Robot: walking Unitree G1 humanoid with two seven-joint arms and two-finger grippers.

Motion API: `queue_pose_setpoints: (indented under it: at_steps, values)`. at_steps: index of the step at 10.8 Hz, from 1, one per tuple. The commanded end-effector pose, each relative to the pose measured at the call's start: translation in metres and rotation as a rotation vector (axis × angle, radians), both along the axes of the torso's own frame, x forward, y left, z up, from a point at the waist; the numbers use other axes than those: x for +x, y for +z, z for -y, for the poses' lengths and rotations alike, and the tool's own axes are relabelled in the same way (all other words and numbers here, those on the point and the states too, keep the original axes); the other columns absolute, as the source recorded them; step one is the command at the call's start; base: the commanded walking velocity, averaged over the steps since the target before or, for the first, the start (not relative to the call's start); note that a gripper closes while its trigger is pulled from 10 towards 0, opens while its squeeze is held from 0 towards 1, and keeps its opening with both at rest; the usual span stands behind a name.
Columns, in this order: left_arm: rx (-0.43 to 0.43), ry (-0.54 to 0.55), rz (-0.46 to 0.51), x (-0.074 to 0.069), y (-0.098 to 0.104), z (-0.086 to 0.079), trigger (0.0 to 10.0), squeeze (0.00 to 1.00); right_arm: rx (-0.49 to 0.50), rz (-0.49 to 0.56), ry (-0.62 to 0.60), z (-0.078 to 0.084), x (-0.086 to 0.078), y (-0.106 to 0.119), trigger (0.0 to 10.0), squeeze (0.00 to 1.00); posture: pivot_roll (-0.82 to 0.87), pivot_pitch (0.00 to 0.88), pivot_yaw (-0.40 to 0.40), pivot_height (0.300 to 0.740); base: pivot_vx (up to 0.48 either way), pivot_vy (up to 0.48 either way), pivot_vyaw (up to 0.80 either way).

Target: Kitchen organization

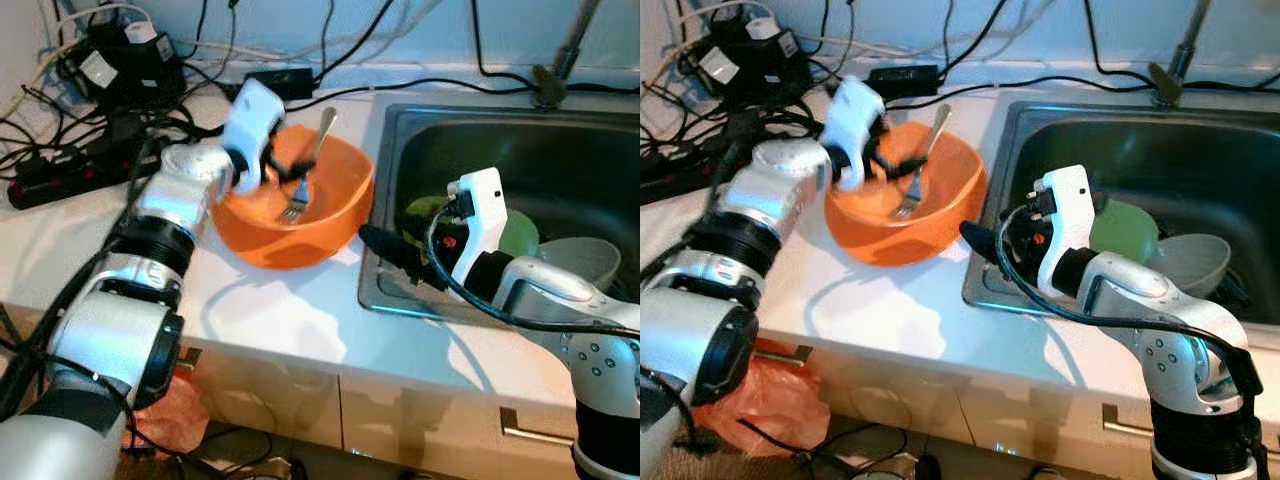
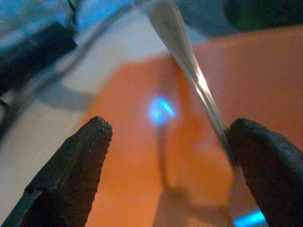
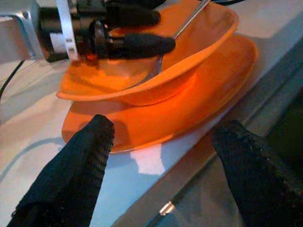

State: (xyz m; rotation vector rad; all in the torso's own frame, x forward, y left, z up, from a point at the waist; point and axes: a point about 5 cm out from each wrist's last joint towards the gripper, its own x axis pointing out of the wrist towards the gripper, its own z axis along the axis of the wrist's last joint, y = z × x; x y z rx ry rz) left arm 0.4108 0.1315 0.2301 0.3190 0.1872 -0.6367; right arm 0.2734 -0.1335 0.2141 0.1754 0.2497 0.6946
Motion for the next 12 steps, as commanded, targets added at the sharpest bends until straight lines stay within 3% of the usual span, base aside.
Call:
queue_pose_setpoints:
  at_steps: [1,3,4,5,6,12]
  values:
    - [-0.008,-0.006,-0.058,-0.001,-0.008,-0.001,10.0,0.00,-0.006,-0.001,0.018,-0.002,-0.005,0.000,10.0,0.00,0.01,0.111,0.140,0.740,0.000,0.000,0.00]
    - [-0.054,-0.013,-0.127,-0.003,-0.022,0.004,9.6,0.00,-0.004,-0.006,0.021,-0.002,-0.005,-0.001,10.0,0.00,0.01,0.114,0.140,0.740,0.000,0.000,0.00]
    - [-0.058,-0.023,-0.141,-0.003,-0.024,0.005,8.3,0.00,-0.002,-0.009,0.029,-0.003,-0.006,-0.001,10.0,0.00,0.01,0.115,0.140,0.740,0.000,0.000,0.00]
    - [-0.096,-0.032,-0.180,-0.005,-0.028,0.008,2.3,0.00,-0.006,-0.018,0.043,-0.003,-0.008,-0.002,10.0,0.00,0.01,0.115,0.141,0.740,0.000,0.000,0.00]
    - [-0.111,-0.033,-0.199,-0.005,-0.030,0.008,0.0,0.00,-0.008,-0.019,0.044,-0.002,-0.008,-0.002,10.0,0.00,0.00,0.116,0.141,0.740,0.000,0.000,0.00]
    - [-0.216,-0.017,-0.231,-0.005,-0.028,0.003,0.0,0.00,-0.017,-0.022,0.035,0.000,-0.006,-0.002,10.0,0.00,0.00,0.106,0.132,0.740,0.000,0.000,0.00]
